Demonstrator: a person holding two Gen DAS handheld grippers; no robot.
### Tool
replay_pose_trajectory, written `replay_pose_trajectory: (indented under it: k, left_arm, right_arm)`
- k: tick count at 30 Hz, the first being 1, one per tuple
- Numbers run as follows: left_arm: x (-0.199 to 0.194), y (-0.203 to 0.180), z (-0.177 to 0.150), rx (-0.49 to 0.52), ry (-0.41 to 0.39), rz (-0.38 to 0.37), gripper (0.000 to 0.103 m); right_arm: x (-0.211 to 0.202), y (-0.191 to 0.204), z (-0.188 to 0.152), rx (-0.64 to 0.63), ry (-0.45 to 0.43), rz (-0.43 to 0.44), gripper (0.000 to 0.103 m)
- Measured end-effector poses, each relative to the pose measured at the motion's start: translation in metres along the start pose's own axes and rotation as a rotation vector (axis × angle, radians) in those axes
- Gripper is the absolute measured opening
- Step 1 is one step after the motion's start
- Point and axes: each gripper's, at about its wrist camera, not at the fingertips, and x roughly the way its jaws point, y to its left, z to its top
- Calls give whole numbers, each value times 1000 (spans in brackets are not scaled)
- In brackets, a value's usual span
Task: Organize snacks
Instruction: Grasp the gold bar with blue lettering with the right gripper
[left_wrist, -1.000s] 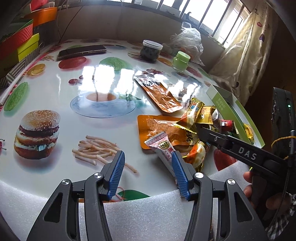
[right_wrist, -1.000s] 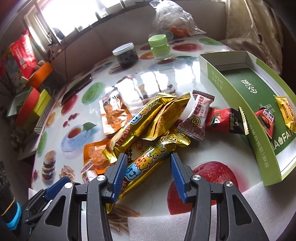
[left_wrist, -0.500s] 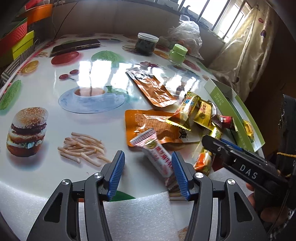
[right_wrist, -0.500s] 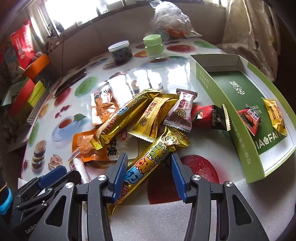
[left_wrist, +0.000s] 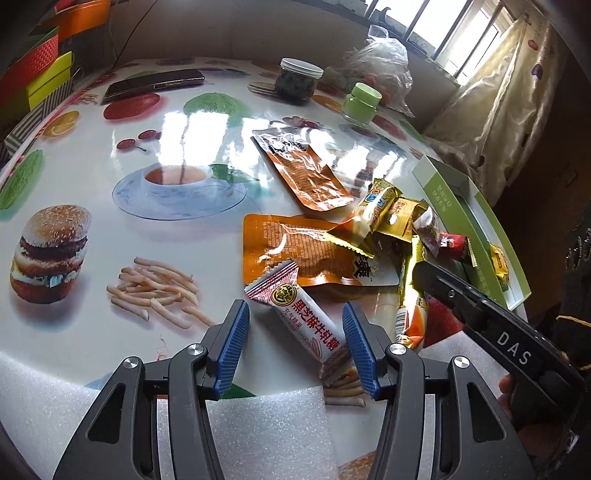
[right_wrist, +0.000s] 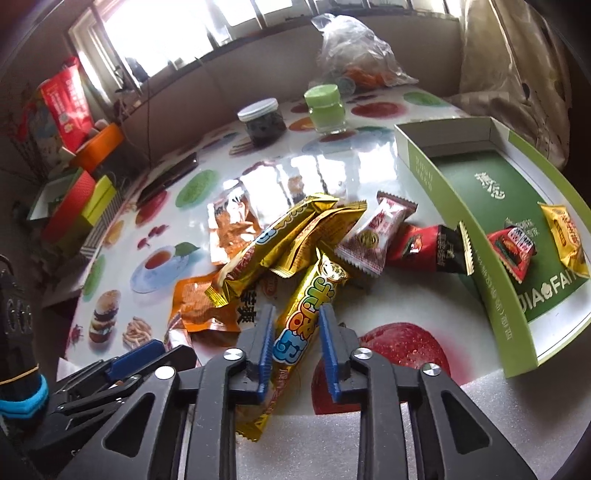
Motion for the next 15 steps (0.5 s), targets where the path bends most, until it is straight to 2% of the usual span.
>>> replay_pose_trajectory:
  k: [1,5,7,10,15]
  left_arm:
    - [0,0,0,-3,0,0,54]
    - [1,-2,1,-8,2,-3,52]
    - [3,-2,1,-8,8,-8,42]
    - [3,-2,1,-5,3,-8,41]
    - [2,0,1,1,-13,27,41]
  right_arm:
    - [-1,-1,1,1,-4,6,12]
    - [1,-4,2,15,8,18,12]
    - [1,-7,1,37,17,25,17]
    - [-1,-7,-1,50,28,20,27]
    - [6,-1,-4,36,56,22,32]
